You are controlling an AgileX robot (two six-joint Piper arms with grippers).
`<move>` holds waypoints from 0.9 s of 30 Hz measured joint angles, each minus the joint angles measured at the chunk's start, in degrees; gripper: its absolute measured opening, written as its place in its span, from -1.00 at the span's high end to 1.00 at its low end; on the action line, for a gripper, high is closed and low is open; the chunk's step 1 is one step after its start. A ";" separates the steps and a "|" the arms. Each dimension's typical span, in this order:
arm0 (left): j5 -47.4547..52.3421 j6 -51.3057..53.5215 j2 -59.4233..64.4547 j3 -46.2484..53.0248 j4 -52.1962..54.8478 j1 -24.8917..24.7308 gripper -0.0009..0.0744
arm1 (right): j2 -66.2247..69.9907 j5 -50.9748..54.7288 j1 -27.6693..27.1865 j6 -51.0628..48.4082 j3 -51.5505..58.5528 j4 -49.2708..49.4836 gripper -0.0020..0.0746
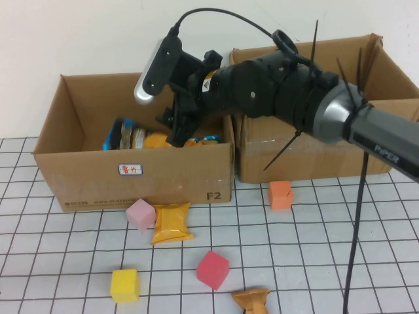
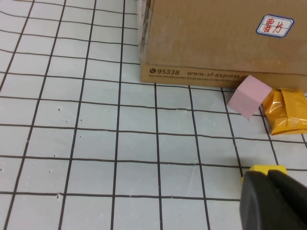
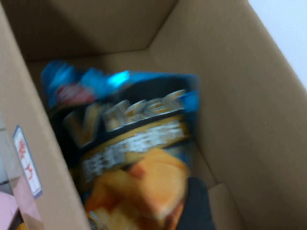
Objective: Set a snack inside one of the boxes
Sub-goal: Place the potato chip in the potato chip box, then pick up the biscuit
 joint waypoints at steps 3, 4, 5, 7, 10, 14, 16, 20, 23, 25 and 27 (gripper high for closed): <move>0.00 0.00 0.00 0.00 0.00 0.00 0.98 | -2.02 1.66 0.14 -0.13 0.00 -0.21 -0.25; 0.00 0.00 0.00 0.00 0.00 0.00 0.98 | -3.20 2.50 0.14 -0.13 0.00 -0.21 -0.17; 0.00 0.00 0.00 0.00 0.00 0.00 0.98 | -4.69 3.53 0.25 -0.13 0.00 -0.34 -0.06; 0.00 0.00 0.00 0.00 -0.21 0.00 0.98 | -8.26 6.37 0.49 0.53 0.00 -0.34 0.25; 0.78 0.10 0.00 0.00 -2.01 0.00 0.98 | -13.64 12.60 0.64 3.21 -0.10 -0.66 0.71; 5.37 2.19 1.95 -1.88 -6.21 0.00 0.98 | -19.00 22.86 0.64 8.66 -0.45 -5.97 0.89; 7.23 6.27 4.30 -3.90 -10.47 0.00 0.98 | -20.46 28.69 0.64 11.36 -0.48 -9.19 0.92; 8.68 18.64 9.77 -7.66 -22.43 0.00 0.98 | -21.91 36.55 0.64 15.40 1.51 -15.08 0.93; 10.15 27.67 15.30 -10.05 -32.25 0.00 0.98 | -23.36 37.51 0.64 17.95 7.72 -18.37 0.93; 12.35 32.85 19.13 -11.61 -37.34 0.00 0.98 | -25.11 36.07 0.64 20.02 13.50 -19.61 0.93; 15.66 37.25 23.24 -13.15 -41.70 0.00 0.98 | -27.96 33.07 0.64 22.43 21.83 -19.84 0.93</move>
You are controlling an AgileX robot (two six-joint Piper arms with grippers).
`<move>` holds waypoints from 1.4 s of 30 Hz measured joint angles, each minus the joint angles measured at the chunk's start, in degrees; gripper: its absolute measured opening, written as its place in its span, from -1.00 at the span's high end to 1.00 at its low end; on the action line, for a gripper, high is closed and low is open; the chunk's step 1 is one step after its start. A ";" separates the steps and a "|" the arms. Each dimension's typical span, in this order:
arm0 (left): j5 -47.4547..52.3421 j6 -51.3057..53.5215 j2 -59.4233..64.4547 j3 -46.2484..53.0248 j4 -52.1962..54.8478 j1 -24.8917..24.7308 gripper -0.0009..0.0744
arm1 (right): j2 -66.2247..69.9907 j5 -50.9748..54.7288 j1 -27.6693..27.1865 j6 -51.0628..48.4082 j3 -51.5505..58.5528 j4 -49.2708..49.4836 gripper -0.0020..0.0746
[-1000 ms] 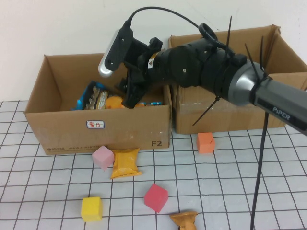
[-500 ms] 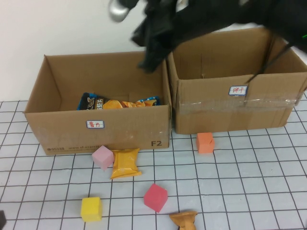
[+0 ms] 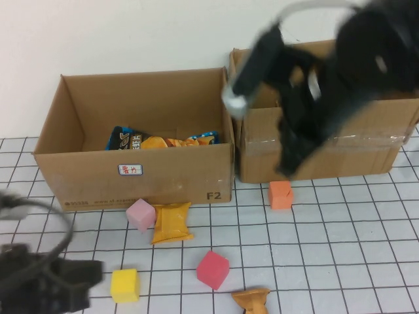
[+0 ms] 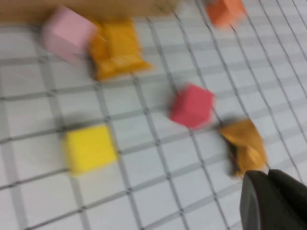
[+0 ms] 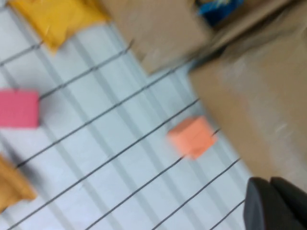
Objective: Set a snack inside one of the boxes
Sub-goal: Pick up the biscuit
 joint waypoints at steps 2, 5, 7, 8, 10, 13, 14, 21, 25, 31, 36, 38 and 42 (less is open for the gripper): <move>2.87 4.21 4.54 -1.42 -3.24 0.00 0.98 | -3.80 -3.10 0.00 1.81 6.91 0.00 0.93; 3.55 7.41 10.08 -2.95 -5.60 0.00 0.98 | -9.97 -5.70 0.00 3.13 16.12 0.53 0.93; 1.28 8.09 13.25 -3.76 -5.81 -0.47 0.98 | -14.14 -6.41 0.00 4.27 21.00 0.42 0.93; -0.69 8.14 14.69 -4.03 -5.81 -1.19 0.98 | -16.91 -6.54 0.00 5.33 23.93 0.12 0.93; -5.07 8.14 17.02 -4.46 -5.29 -3.80 0.98 | -21.12 -7.12 0.00 7.28 27.92 -0.95 0.93; -13.23 6.14 20.10 -4.56 -3.66 -10.08 0.98 | -27.60 -7.74 0.00 11.31 32.94 -2.81 0.93; -16.20 4.59 21.14 -4.56 -2.93 -12.73 0.98 | -29.87 -7.74 0.00 12.63 34.39 -3.45 0.93; -38.11 -2.35 28.94 -4.56 -0.07 -26.53 0.98 | -43.82 -6.83 0.00 19.31 41.51 -7.17 0.93; -46.28 -1.92 34.79 -4.70 -2.57 -27.67 0.98 | -50.54 -5.24 0.00 22.50 44.30 -8.93 0.93; -51.70 1.31 40.72 -4.97 -5.83 -27.80 0.92 | -57.72 -3.24 0.00 25.86 48.61 -9.45 0.93; -51.13 1.82 41.63 -6.19 -7.62 -28.05 0.47 | -60.07 -2.03 0.00 27.39 51.48 -9.50 0.93; -50.46 1.82 41.63 -6.99 -8.10 -28.05 0.11 | -60.27 -1.11 0.00 27.51 51.73 -9.50 0.94; -47.31 1.82 42.57 -10.14 -9.30 -28.05 -0.47 | -60.27 -0.38 0.00 27.73 51.86 -9.50 0.94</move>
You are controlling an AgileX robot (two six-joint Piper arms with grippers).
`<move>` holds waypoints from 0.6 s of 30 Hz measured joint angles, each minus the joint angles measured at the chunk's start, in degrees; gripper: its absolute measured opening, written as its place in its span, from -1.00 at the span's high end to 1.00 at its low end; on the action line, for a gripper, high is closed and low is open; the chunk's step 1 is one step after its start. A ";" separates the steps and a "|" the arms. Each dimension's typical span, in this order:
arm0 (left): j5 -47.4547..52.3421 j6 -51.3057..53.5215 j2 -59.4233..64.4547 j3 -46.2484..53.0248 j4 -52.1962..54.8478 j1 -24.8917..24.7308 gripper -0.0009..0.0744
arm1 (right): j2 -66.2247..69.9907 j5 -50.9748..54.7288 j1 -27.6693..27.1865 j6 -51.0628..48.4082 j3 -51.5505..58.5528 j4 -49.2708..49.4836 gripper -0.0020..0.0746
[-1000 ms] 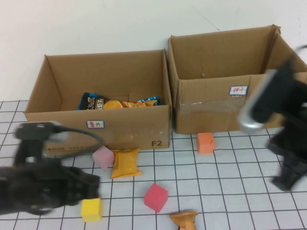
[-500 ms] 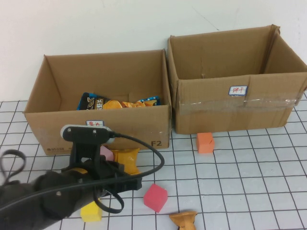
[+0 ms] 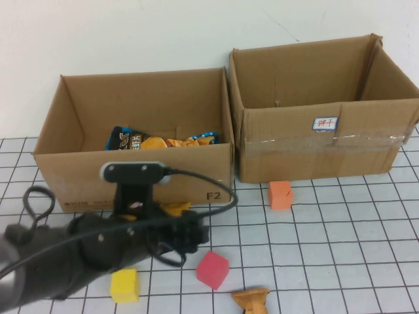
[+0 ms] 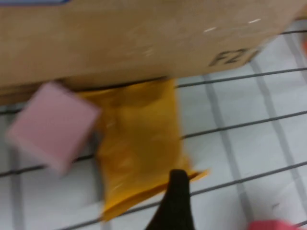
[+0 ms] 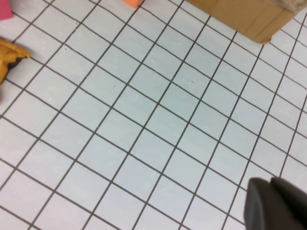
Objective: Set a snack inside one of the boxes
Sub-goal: Pick up the biscuit
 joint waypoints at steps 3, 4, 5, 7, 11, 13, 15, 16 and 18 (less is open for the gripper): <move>3.50 0.14 2.11 -3.75 -0.03 0.00 -0.60 | 0.00 0.00 0.00 0.00 0.00 0.00 0.94; 4.18 0.14 3.09 -4.70 -0.03 0.00 -0.61 | 0.00 0.00 0.00 0.00 0.00 0.00 0.94; 4.90 0.14 4.19 -5.77 -0.03 0.00 -0.61 | 0.00 0.00 0.00 0.00 0.00 0.00 0.94; 5.30 0.14 6.20 -7.32 -0.03 0.00 -0.59 | 0.00 0.00 0.00 0.00 0.00 0.00 0.94; 3.69 0.14 8.87 -8.67 -1.32 0.00 -0.51 | 0.00 0.00 0.00 0.00 0.00 0.00 0.94; 2.23 0.85 9.08 -8.67 -1.83 0.00 -0.49 | 0.00 0.00 0.00 0.00 0.00 0.22 0.94; 0.69 3.02 9.08 -8.67 -2.23 0.00 -0.48 | 0.00 0.00 0.00 0.04 0.00 0.35 0.94; 0.11 4.65 9.08 -8.67 -2.60 0.00 -0.48 | 0.00 0.00 0.00 0.04 0.00 0.43 0.94; -0.54 8.74 9.08 -8.67 -4.40 0.00 -0.48 | 0.00 0.00 0.00 0.04 0.00 0.43 0.94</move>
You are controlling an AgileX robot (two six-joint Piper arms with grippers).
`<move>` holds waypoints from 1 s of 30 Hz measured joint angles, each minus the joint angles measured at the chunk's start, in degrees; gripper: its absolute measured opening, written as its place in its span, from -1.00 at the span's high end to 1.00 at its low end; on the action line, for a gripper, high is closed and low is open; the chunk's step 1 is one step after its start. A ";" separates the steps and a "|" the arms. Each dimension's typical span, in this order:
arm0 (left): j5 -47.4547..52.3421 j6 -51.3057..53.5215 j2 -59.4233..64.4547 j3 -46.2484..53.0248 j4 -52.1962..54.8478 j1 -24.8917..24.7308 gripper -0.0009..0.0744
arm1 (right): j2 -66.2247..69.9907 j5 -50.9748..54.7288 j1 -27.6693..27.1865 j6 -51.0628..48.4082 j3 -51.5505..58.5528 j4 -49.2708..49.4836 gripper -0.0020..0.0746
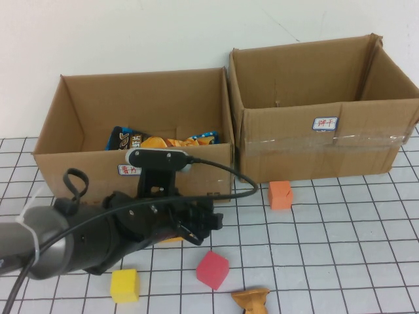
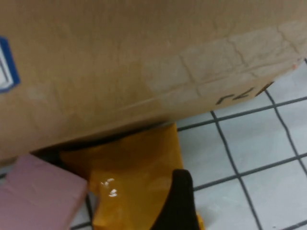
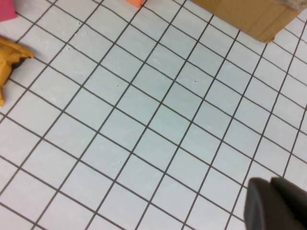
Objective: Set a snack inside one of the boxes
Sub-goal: Pick up the biscuit
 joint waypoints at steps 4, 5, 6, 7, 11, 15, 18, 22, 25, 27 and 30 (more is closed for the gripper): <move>-1.60 9.57 0.00 0.00 -8.00 0.00 -0.47 | 0.00 0.00 0.00 0.09 0.00 0.00 0.94; -2.61 12.73 0.00 0.00 -10.92 0.00 -0.47 | 0.00 0.00 0.00 0.09 0.00 0.00 0.94; -3.88 16.14 0.00 0.00 -14.30 0.00 -0.47 | 0.00 0.00 0.00 0.09 0.00 0.00 0.94; -5.05 19.00 0.00 0.00 -17.11 0.00 -0.47 | 0.00 0.02 0.00 0.09 0.00 0.00 0.94; -9.48 28.98 0.00 0.00 -27.56 0.00 -0.47 | 0.00 0.12 0.00 0.13 0.00 0.00 0.94; -8.48 31.63 0.00 0.00 -30.77 0.00 -0.47 | 0.00 0.12 0.00 0.26 0.00 0.00 0.94; -5.88 31.88 0.00 0.00 -30.92 0.00 -0.47 | 0.00 0.12 0.00 0.53 0.00 0.00 0.94; -4.97 31.92 1.45 0.00 -30.92 0.10 -0.47 | 0.00 0.12 0.00 0.56 0.00 0.03 0.94; -4.97 31.92 3.86 0.00 -31.17 0.94 -0.47 | 0.00 0.12 0.00 0.56 0.00 0.42 0.94; -4.72 31.92 5.38 0.00 -31.39 1.44 -0.47 | 0.00 0.12 0.00 0.65 0.00 0.69 0.94; -4.46 31.92 7.03 0.00 -31.61 2.15 -0.47 | 0.00 0.12 0.00 0.65 0.00 0.94 0.94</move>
